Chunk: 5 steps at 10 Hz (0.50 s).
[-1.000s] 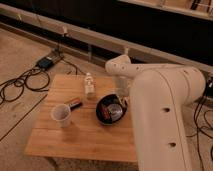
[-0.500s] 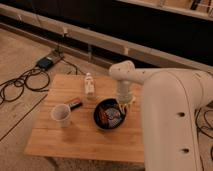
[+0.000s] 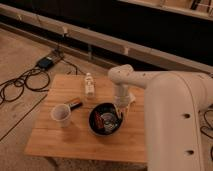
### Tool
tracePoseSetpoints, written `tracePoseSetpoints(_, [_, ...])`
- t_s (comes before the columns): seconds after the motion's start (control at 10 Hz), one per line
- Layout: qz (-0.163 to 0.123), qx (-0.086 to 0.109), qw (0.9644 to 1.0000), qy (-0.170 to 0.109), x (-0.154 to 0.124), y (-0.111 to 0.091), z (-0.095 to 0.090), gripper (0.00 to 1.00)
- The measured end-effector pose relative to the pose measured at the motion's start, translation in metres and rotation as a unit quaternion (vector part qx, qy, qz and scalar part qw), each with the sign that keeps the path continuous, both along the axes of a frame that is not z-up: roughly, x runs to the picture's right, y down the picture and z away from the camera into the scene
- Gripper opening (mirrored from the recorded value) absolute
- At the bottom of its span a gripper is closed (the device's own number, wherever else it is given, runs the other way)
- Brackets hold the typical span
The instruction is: Drag the ceramic bowl in a circle
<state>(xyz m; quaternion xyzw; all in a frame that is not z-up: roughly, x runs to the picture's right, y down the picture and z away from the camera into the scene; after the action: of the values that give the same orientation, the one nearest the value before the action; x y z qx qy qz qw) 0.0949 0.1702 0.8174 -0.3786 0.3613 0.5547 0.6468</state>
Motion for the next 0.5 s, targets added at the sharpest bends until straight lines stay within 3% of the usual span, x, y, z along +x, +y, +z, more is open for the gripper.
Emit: tracePoseSetpoints(0.5, [0.007, 0.012, 0.9995, -0.027, -0.017, -0.003, -0.009, 0.64])
